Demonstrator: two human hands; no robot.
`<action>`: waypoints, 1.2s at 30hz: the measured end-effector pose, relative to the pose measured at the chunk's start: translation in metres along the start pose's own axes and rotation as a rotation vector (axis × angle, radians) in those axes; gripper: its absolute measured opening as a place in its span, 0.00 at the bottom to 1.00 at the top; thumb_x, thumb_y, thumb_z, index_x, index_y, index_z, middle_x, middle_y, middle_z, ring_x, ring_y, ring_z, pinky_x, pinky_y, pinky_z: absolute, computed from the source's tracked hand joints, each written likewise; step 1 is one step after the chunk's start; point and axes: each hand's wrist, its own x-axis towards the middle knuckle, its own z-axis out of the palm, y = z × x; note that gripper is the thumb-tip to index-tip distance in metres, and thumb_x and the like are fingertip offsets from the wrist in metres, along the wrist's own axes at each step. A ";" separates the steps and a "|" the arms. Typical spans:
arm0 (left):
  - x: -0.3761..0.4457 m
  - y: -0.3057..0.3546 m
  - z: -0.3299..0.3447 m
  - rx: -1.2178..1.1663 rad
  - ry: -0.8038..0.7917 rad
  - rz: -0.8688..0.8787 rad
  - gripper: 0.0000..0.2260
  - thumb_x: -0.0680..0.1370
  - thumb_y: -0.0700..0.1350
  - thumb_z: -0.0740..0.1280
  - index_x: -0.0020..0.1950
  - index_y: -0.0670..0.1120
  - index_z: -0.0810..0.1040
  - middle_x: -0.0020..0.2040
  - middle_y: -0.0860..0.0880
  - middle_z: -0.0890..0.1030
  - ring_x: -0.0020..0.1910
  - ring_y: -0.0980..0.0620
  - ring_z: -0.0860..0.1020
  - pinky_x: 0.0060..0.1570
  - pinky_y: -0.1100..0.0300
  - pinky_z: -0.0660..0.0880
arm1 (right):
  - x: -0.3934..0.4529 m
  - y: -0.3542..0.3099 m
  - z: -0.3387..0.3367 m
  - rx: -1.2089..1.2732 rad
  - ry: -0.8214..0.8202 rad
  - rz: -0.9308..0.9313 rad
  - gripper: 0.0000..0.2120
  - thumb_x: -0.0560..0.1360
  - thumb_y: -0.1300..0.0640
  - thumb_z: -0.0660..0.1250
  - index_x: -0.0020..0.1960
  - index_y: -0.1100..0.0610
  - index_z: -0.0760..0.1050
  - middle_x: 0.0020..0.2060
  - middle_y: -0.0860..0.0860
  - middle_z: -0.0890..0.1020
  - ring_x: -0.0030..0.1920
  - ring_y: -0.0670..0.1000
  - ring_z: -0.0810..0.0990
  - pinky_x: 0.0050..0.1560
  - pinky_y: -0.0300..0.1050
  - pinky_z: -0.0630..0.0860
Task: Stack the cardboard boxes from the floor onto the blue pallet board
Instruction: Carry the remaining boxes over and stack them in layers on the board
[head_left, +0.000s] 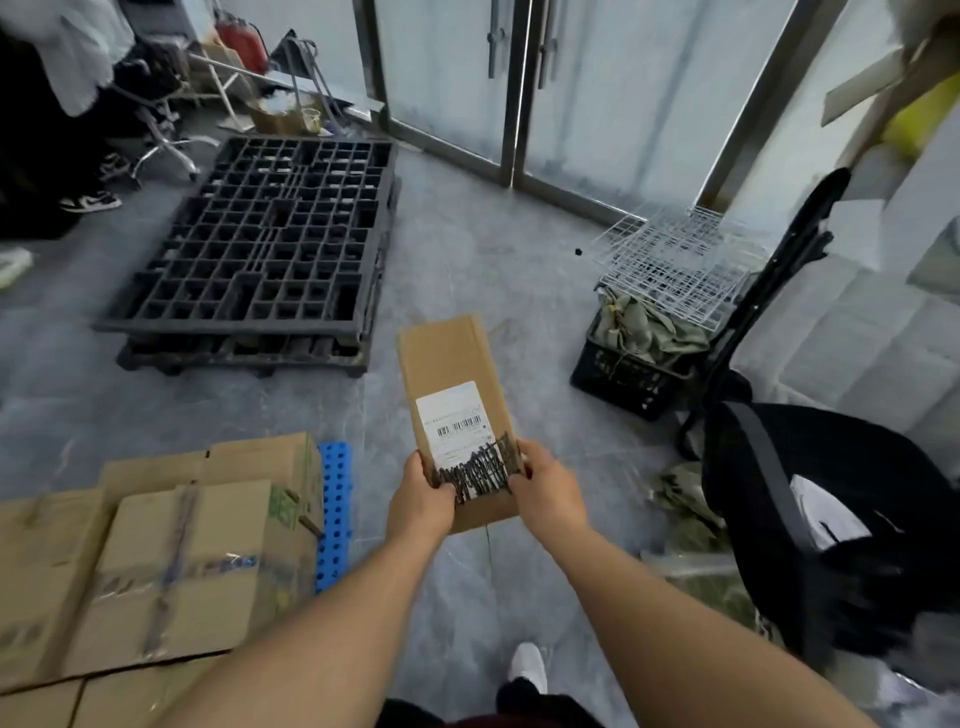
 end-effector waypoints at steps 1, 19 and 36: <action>0.009 0.006 -0.001 -0.024 0.020 -0.021 0.18 0.77 0.41 0.62 0.66 0.50 0.66 0.61 0.48 0.77 0.48 0.50 0.74 0.44 0.58 0.68 | 0.016 -0.007 -0.001 -0.016 -0.029 -0.024 0.21 0.74 0.62 0.58 0.65 0.48 0.70 0.51 0.51 0.80 0.47 0.52 0.76 0.45 0.43 0.71; 0.225 -0.021 -0.138 -0.344 0.410 -0.455 0.21 0.77 0.42 0.62 0.69 0.48 0.63 0.61 0.46 0.77 0.54 0.42 0.76 0.47 0.56 0.71 | 0.237 -0.216 0.171 -0.418 -0.502 -0.400 0.19 0.73 0.60 0.59 0.62 0.47 0.71 0.50 0.53 0.81 0.50 0.57 0.78 0.46 0.45 0.73; 0.371 -0.123 -0.211 -0.637 0.644 -0.841 0.16 0.77 0.41 0.62 0.64 0.50 0.66 0.43 0.53 0.75 0.35 0.54 0.72 0.33 0.61 0.69 | 0.344 -0.298 0.391 -0.528 -0.920 -0.549 0.21 0.75 0.63 0.60 0.64 0.47 0.72 0.54 0.49 0.81 0.51 0.51 0.78 0.45 0.40 0.70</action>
